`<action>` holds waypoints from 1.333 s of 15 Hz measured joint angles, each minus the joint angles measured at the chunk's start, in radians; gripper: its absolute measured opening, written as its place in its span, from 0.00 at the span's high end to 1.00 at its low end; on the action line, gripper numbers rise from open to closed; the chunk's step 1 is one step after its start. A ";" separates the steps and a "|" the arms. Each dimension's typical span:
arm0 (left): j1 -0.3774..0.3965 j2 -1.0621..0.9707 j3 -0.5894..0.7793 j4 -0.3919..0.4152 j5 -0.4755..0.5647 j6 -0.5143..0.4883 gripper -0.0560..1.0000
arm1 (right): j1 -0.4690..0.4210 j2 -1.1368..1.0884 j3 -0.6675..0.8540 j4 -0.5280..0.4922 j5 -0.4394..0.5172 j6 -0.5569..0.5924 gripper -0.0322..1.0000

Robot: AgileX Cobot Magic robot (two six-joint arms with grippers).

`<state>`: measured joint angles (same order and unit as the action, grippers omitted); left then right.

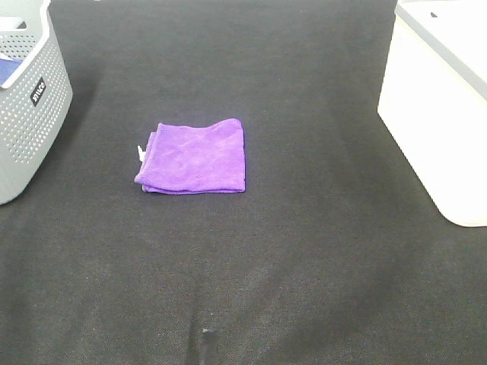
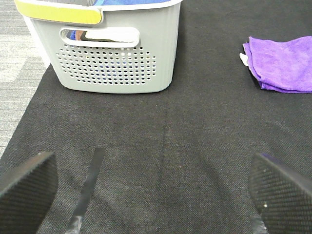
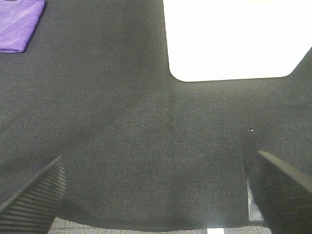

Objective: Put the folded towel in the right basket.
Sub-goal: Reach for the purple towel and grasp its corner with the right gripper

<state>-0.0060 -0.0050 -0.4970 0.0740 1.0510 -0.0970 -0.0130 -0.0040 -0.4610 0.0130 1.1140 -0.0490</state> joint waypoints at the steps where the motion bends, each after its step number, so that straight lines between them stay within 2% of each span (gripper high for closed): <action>1: 0.000 0.000 0.000 0.000 0.000 0.000 0.01 | 0.000 0.000 0.000 0.000 0.000 0.000 0.03; 20: 0.000 0.000 0.000 0.001 0.000 0.009 0.01 | 0.000 0.000 0.000 -0.002 0.000 0.000 0.03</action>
<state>-0.0060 -0.0050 -0.4970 0.0750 1.0510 -0.0880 -0.0130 -0.0040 -0.4610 0.0110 1.1140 -0.0490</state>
